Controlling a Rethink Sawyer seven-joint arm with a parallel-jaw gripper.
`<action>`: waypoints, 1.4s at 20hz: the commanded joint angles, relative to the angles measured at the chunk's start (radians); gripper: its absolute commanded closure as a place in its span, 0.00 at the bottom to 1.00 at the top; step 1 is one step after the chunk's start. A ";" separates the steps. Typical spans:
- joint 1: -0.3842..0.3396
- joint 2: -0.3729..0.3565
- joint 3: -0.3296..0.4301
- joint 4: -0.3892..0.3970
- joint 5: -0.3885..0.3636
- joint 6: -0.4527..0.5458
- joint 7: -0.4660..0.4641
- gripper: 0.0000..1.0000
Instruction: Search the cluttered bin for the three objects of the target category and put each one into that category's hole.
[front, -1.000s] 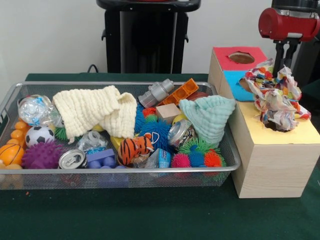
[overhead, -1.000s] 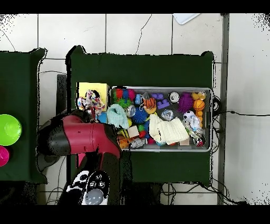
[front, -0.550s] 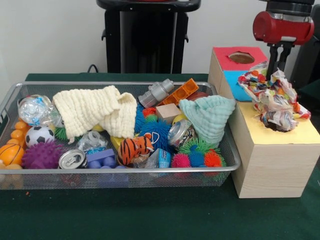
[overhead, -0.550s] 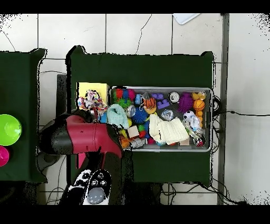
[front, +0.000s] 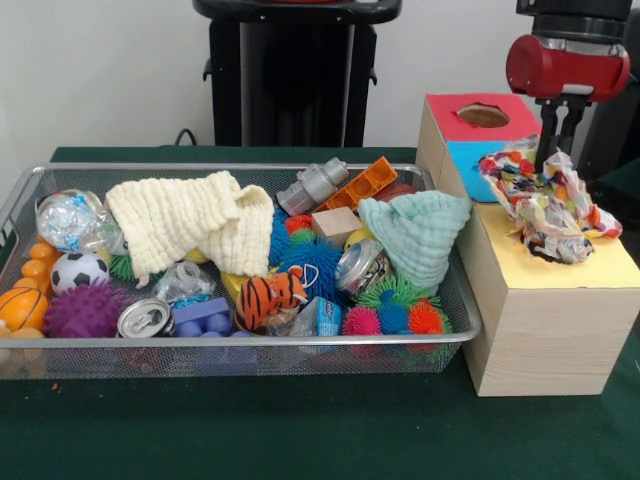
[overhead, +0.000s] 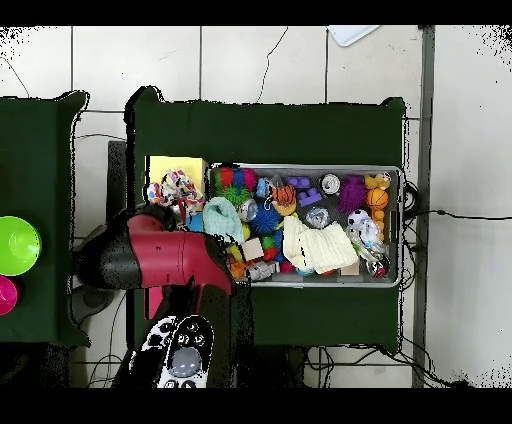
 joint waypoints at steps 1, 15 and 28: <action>0.000 0.057 0.041 -0.012 0.055 -0.023 0.258 1.00; 0.000 0.065 0.082 -0.037 0.072 -0.065 0.226 1.00; -0.028 0.075 0.118 -0.069 0.052 -0.102 0.190 1.00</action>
